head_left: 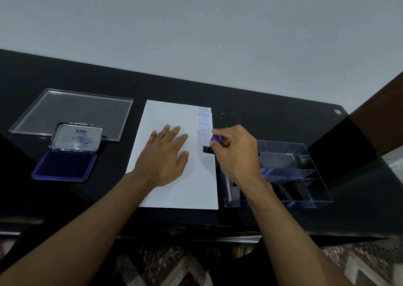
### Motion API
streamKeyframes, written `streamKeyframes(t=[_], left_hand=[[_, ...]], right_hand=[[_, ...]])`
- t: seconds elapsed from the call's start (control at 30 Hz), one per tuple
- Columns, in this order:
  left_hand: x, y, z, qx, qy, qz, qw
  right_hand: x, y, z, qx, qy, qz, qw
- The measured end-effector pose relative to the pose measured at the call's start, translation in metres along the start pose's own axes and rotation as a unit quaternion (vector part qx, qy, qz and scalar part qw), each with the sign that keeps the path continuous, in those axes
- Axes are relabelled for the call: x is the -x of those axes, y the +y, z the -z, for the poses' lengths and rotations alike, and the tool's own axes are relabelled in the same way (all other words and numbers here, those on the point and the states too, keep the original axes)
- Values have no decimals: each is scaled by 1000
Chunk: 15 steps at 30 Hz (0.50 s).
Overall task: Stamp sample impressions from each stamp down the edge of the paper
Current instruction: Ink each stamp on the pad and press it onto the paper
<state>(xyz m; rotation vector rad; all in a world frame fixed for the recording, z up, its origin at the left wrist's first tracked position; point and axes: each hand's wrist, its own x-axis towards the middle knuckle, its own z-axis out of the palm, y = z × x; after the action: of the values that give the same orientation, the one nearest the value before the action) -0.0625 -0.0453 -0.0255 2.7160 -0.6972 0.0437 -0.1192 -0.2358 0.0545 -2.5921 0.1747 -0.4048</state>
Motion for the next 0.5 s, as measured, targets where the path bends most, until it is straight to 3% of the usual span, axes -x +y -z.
streamKeyframes(t=[0.5], left_hand=[[2, -4, -8, -20, 5, 2, 1000]], right_hand=[[-3, -3, -10, -29, -16, 9, 999]])
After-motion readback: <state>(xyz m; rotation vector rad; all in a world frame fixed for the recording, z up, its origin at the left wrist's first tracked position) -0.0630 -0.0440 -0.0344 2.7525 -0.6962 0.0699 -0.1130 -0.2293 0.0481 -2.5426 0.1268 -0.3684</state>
